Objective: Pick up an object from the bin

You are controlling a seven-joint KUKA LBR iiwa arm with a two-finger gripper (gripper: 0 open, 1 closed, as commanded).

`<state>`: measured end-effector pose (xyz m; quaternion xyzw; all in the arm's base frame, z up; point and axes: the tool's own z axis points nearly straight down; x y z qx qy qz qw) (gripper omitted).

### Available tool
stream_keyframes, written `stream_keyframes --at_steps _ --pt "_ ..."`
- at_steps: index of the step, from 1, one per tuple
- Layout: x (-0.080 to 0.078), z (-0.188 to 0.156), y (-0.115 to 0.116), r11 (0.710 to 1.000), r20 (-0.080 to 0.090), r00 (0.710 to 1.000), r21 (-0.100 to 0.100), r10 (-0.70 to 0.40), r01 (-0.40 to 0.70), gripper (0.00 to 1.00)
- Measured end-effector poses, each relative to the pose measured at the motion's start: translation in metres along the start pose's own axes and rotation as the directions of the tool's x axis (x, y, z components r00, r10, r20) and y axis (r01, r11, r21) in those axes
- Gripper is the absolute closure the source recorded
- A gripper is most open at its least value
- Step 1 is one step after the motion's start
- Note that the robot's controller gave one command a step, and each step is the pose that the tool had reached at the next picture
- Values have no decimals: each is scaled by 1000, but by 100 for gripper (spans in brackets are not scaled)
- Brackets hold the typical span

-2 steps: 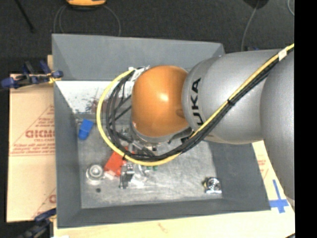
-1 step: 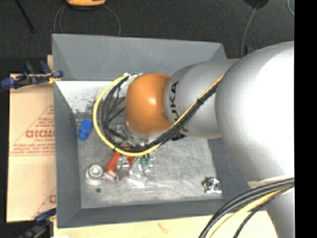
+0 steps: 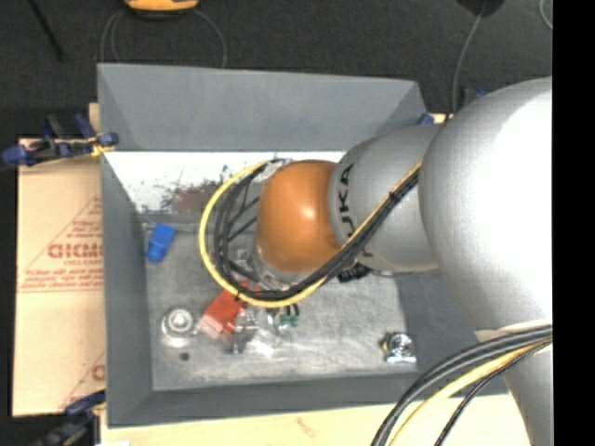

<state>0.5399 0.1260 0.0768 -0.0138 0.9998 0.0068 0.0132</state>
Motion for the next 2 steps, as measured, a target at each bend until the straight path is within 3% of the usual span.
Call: stream_keyframes --at_steps 1,2 --pt "-2 -1 0 1000 3 1000 0 3 -3 100" --pt "-16 -175 13 998 -15 998 12 -58 58 100"
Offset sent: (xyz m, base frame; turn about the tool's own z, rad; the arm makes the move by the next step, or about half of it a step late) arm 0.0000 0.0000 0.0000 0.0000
